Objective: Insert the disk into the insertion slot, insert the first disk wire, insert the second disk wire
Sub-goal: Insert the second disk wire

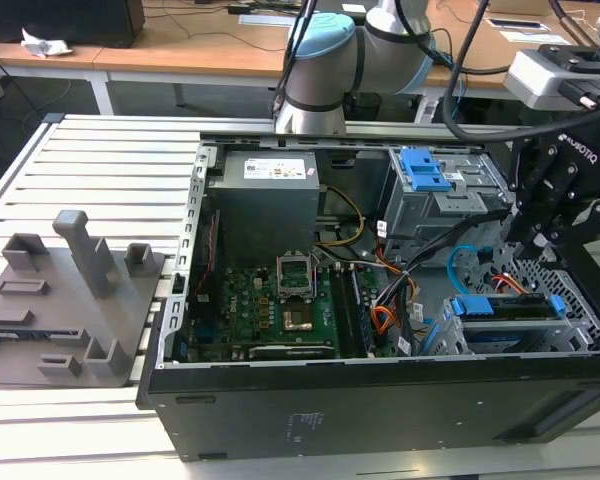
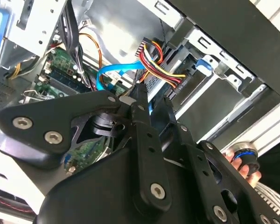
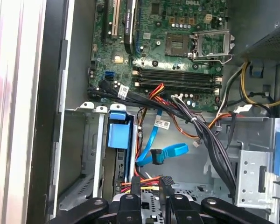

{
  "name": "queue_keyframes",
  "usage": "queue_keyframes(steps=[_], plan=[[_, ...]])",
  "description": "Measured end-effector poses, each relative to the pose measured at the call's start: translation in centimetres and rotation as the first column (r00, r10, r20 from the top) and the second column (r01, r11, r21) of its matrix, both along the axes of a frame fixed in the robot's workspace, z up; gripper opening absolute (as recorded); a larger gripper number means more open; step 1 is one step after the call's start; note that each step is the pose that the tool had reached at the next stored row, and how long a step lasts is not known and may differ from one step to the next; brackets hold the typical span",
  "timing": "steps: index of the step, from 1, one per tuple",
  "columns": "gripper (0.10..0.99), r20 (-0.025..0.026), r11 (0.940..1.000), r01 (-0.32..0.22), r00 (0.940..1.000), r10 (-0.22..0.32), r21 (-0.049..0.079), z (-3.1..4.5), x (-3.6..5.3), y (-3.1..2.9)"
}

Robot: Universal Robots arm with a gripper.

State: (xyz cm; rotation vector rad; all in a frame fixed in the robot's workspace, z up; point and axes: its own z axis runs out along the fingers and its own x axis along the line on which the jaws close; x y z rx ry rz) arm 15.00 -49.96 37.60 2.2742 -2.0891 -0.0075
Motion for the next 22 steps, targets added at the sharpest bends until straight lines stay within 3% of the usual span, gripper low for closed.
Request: queue_keyframes(steps=[3,6,12,14,19,21,22], plan=[[0.302,0.0,1.0,-0.004,1.0,0.004,0.002,-0.17,-0.73,0.14],[0.302,0.0,0.9998,-0.018,0.9998,0.018,0.004,-0.58,-2.28,0.22],[0.302,0.0,0.997,-0.077,0.997,0.077,0.004,-1.35,-2.68,0.22],[0.302,-0.0006,0.9947,-0.103,0.9947,0.103,-0.002,-1.57,-2.7,0.23],[0.302,-0.0006,0.9944,-0.105,0.9944,0.105,-0.003,-1.62,-2.7,0.23],[0.22,-0.0006,0.9944,-0.105,0.9944,0.105,-0.003,-1.63,-2.7,0.23],[0.22,-0.0006,0.9944,-0.106,0.9944,0.106,-0.003,-1.63,-2.7,0.24]])
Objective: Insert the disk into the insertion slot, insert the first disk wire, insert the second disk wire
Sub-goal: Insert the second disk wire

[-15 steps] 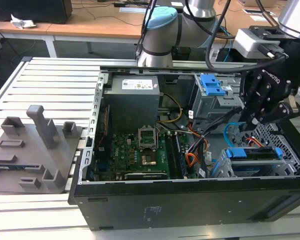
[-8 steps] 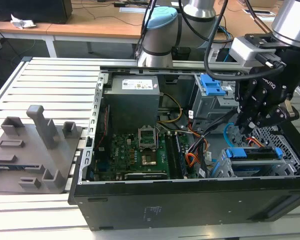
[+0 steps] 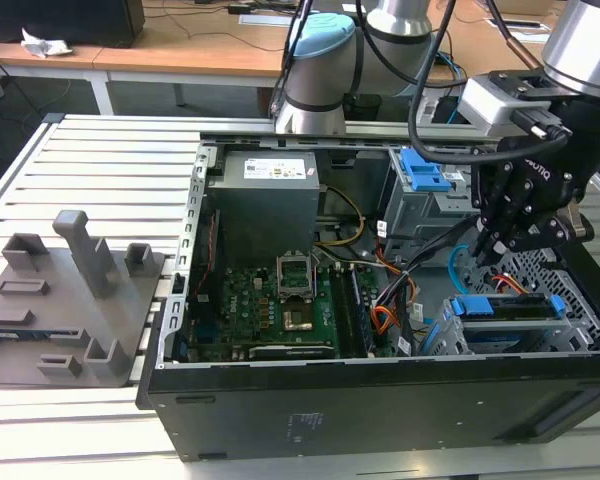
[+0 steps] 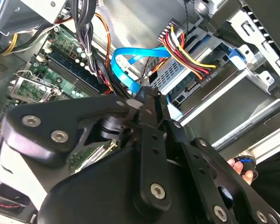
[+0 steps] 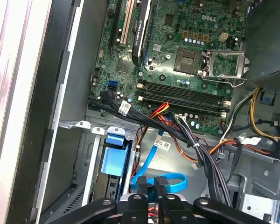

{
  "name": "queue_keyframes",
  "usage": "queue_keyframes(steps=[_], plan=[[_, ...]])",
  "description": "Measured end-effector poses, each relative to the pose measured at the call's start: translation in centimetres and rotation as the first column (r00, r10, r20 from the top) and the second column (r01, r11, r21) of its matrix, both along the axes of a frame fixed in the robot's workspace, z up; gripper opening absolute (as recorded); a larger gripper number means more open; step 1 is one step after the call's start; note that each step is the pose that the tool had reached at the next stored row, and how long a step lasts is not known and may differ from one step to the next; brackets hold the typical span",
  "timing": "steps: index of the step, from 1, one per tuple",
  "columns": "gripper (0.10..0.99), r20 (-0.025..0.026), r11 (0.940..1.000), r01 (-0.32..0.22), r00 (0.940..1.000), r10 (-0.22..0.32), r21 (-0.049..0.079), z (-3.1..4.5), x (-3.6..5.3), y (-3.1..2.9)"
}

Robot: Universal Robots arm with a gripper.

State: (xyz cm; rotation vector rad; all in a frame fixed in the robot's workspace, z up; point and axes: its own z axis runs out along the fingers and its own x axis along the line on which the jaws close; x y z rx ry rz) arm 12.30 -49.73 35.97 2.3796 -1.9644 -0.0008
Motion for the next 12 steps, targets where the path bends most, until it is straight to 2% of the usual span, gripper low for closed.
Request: queue_keyframes(steps=[1,6,9,12], plan=[[0.161,0.0,1.0,0.0,1.0,0.0,0.0,0.0,0.0,0.0],[0.161,0.0,1.0,-0.001,1.0,0.001,0.0,-0.04,0.0,-0.08],[0.161,-0.0001,1.0,-0.001,1.0,0.001,0.0,-0.01,-0.01,-0.8],[0.161,0.0,1.0,-0.001,1.0,0.001,0.0,-0.02,-0.01,-1.87]])
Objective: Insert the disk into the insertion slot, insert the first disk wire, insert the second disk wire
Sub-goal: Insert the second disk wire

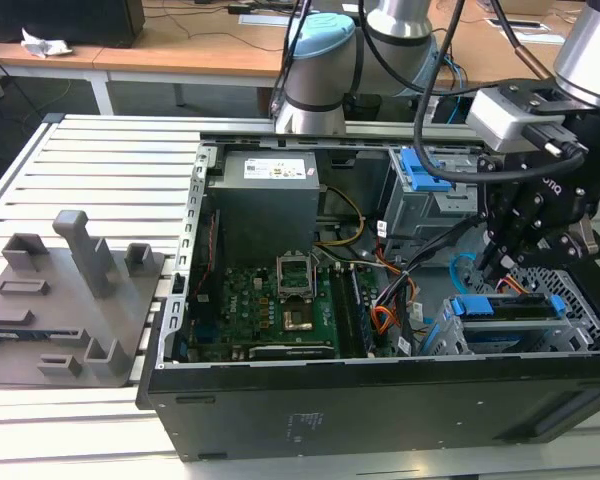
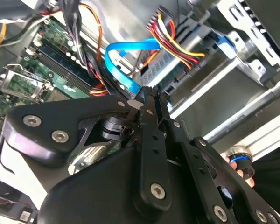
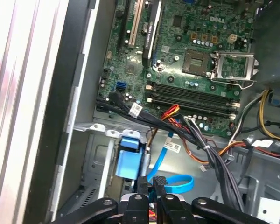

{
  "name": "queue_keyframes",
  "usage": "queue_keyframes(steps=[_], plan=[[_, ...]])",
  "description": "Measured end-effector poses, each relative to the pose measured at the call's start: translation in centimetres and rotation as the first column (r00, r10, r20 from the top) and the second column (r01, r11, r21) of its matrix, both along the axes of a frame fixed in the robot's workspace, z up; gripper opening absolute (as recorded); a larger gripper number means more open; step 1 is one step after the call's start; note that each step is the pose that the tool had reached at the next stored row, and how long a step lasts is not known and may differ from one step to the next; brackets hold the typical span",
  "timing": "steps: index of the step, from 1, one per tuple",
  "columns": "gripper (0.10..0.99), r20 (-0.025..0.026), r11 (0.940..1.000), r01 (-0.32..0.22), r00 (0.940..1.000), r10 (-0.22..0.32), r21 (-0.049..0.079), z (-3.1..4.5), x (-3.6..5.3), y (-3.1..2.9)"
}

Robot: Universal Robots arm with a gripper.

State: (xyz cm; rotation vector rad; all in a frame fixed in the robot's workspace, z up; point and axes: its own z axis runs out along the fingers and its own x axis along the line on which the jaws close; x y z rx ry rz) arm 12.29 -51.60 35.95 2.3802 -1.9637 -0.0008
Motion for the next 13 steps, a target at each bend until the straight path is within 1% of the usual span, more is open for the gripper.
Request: queue_keyframes(steps=[1,2,4,6,9,10,13], plan=[[0.161,0.0,1.0,0.0,1.0,0.0,0.0,-0.01,0.0,-0.44],[0.161,0.0,1.0,0.0,1.0,0.0,0.0,-0.03,0.04,-0.73],[0.161,-0.0003,1.0,0.0,1.0,0.0,0.0,-0.08,0.28,-0.95],[0.161,-0.0014,1.0,0.001,1.0,-0.001,0.0,-0.21,0.9,-1.32],[0.161,-0.0021,1.0,0.001,1.0,-0.001,0.0,-0.37,1.3,-1.64],[0.161,-0.0024,1.0,0.001,1.0,-0.001,0.0,-0.69,1.6,-1.65],[0.161,-0.0025,1.0,0.001,1.0,-0.001,0.0,-0.84,1.74,-1.65]])
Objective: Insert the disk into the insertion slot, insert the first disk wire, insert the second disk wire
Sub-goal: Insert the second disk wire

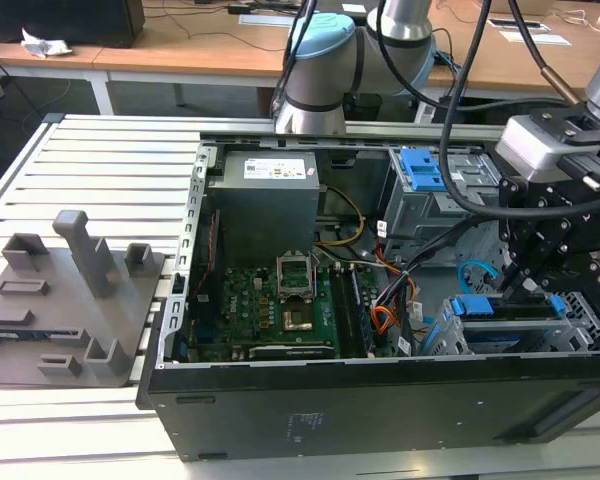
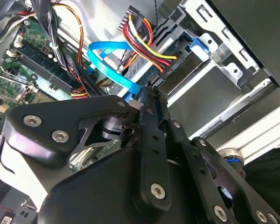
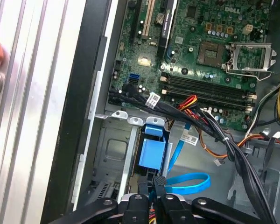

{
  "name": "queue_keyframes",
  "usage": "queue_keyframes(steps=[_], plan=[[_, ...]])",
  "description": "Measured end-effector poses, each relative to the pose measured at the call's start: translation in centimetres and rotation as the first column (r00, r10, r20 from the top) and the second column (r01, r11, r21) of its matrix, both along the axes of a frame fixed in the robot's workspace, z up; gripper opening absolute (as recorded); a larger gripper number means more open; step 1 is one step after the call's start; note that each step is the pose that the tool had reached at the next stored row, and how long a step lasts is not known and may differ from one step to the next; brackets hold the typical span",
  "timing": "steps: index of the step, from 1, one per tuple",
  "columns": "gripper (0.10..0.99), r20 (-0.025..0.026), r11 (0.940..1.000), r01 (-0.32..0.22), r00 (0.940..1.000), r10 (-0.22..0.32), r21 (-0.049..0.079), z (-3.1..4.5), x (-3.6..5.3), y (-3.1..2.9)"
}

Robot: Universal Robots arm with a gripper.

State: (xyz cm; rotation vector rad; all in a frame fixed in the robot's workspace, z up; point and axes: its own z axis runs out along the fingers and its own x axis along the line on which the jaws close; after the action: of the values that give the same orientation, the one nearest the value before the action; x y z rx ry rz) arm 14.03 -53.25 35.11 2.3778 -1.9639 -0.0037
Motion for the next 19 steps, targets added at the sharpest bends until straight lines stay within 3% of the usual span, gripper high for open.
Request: queue_keyframes(steps=[2,4,5,6,9,19], plan=[[0.161,-0.0001,1.0,0.009,1.0,-0.009,0.0,-0.02,0.01,0.0],[0.161,0.0,0.997,0.077,0.997,-0.077,0.0,-0.08,0.01,0.0],[0.161,0.0,0.9928,0.12,0.9928,-0.12,0.0,-0.12,0.01,0.0],[0.161,0.0001,0.9847,0.174,0.9847,-0.174,0.0,-0.2,0.02,0.0],[0.161,-0.0004,0.983,0.184,0.983,-0.184,0.0,-0.44,0.72,0.28],[0.161,-0.0003,0.983,0.184,0.983,-0.184,0.0,-1.25,0.94,0.01]])
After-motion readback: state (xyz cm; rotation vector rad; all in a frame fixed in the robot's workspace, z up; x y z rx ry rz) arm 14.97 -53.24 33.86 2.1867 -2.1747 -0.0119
